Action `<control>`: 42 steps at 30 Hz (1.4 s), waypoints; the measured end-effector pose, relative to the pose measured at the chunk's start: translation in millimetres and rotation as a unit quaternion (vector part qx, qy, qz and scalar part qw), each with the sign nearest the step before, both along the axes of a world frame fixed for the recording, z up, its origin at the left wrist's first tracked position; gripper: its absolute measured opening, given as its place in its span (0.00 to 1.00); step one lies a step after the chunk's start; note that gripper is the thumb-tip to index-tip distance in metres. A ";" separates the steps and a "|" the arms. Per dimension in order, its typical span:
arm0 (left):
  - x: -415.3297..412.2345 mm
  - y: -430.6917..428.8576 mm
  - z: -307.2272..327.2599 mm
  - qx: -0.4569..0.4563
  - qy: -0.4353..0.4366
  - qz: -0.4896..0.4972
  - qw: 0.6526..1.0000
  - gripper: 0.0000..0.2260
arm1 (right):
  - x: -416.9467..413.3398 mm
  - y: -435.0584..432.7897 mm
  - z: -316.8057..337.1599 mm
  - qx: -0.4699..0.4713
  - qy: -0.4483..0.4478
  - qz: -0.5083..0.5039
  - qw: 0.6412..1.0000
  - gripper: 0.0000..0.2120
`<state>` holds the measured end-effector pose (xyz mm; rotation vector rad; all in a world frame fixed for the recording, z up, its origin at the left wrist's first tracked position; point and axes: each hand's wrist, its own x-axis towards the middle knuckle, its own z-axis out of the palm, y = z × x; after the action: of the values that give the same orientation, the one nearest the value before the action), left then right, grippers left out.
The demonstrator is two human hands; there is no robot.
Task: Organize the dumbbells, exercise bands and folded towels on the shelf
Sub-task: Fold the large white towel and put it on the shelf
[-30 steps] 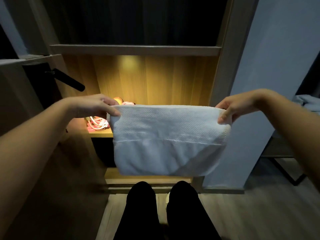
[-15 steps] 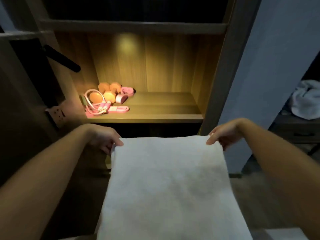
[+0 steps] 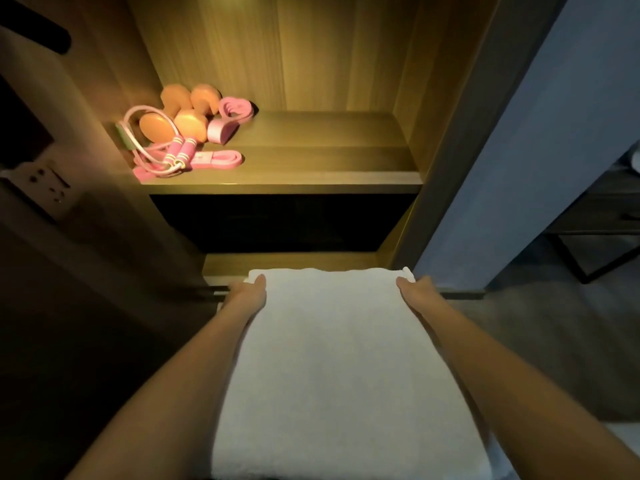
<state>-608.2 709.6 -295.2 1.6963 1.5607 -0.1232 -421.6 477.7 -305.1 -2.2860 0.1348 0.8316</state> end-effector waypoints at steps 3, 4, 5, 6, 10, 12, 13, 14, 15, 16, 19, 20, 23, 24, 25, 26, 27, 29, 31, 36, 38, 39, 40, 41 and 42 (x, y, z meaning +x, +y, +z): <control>-11.0 -2.6 -12.8 0.038 0.038 -0.040 0.998 0.27 | -2.6 -9.0 -12.3 -0.028 -0.027 0.007 0.999 0.26; -11.2 -2.5 -15.7 0.067 0.021 -0.035 0.997 0.26 | -3.3 -8.2 -11.0 -0.026 -0.058 0.002 0.998 0.25; -11.3 -2.5 -14.4 0.085 0.010 -0.029 0.996 0.25 | -4.9 -6.7 -9.4 -0.022 -0.084 0.002 0.996 0.23; -10.6 -1.9 -14.1 0.101 0.002 -0.032 0.994 0.25 | -6.6 -5.2 -7.8 -0.018 -0.102 0.008 0.995 0.21; -20.3 0.2 -6.8 0.002 -0.002 -0.055 0.998 0.27 | -16.9 -5.8 -3.6 -0.083 -0.154 0.115 0.978 0.27; -34.1 -8.9 0.6 -0.079 -0.019 -0.064 0.995 0.25 | -30.2 -4.1 -1.1 -0.121 -0.205 0.218 0.947 0.29; -43.2 -15.1 1.5 -0.106 -0.020 -0.068 0.992 0.22 | -40.8 1.0 -0.4 -0.122 -0.221 0.282 0.926 0.29; -52.3 -21.9 1.9 -0.115 -0.023 -0.068 0.991 0.20 | -52.0 7.4 -1.5 -0.122 -0.225 0.348 0.902 0.29; -61.0 -26.2 -1.6 -0.111 -0.032 -0.064 0.991 0.20 | -63.7 13.9 -2.8 -0.129 -0.227 0.407 0.875 0.29; -67.7 -28.7 -4.2 -0.089 -0.049 -0.055 0.993 0.20 | -72.9 19.4 -5.4 -0.142 -0.233 0.452 0.849 0.29; -75.2 -24.3 -10.0 -0.024 -0.079 -0.037 0.996 0.19 | -75.1 25.9 -11.8 -0.168 -0.247 0.474 0.829 0.30; -74.2 -24.2 -8.7 -0.016 -0.090 -0.036 0.995 0.19 | -71.0 26.8 -13.2 -0.176 -0.241 0.467 0.832 0.30; -67.6 -29.2 -4.3 0.004 -0.112 -0.039 0.993 0.18 | -60.0 29.6 -11.3 -0.187 -0.213 0.455 0.844 0.32; -67.5 -30.9 -3.2 0.002 -0.106 -0.048 0.993 0.18 | -58.6 26.8 -9.8 -0.186 -0.200 0.446 0.852 0.32; -69.7 -32.0 -1.5 -0.010 -0.086 -0.063 0.994 0.17 | -58.3 20.0 -8.0 -0.185 -0.183 0.427 0.866 0.32; -73.5 -32.8 2.0 -0.039 -0.057 -0.077 0.995 0.16 | -58.9 9.5 -5.9 -0.181 -0.162 0.397 0.885 0.33; -78.7 -32.7 3.0 -0.081 -0.036 -0.080 0.993 0.16 | -60.1 -3.7 -2.6 -0.165 -0.133 0.352 0.912 0.34; -90.3 -34.9 6.6 -0.173 -0.027 -0.058 0.983 0.19 | -66.0 -30.2 9.1 -0.093 -0.053 0.231 0.967 0.34; -98.7 -41.5 7.2 -0.189 -0.032 -0.067 0.979 0.20 | -71.9 -48.0 21.0 -0.035 0.008 0.141 0.989 0.30; -87.2 -51.8 9.9 -0.097 -0.128 -0.074 0.984 0.17 | -66.1 -40.6 29.7 -0.006 -0.020 0.089 0.996 0.26; -80.7 -49.4 17.0 -0.069 -0.156 -0.077 0.982 0.15 | -60.4 -34.8 37.9 0.042 -0.016 0.077 0.996 0.26; -81.0 -46.3 17.9 -0.060 -0.153 -0.086 0.983 0.15 | -56.9 -36.5 42.3 0.065 0.020 0.061 0.996 0.26; -84.0 -41.5 17.2 -0.063 -0.137 -0.096 0.984 0.17 | -54.5 -42.4 47.3 0.083 0.069 0.043 0.993 0.26; -88.7 -35.8 16.2 -0.078 -0.109 -0.102 0.986 0.19 | -54.1 -52.6 52.8 0.084 0.127 0.029 0.988 0.24; -93.9 -30.7 14.8 -0.110 -0.080 -0.103 0.985 0.21 | -55.5 -63.8 58.1 0.074 0.181 0.025 0.980 0.23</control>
<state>-702.1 678.9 -280.4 1.6447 1.2056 -0.2484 -477.1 413.9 -247.0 -1.9888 0.1730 1.2362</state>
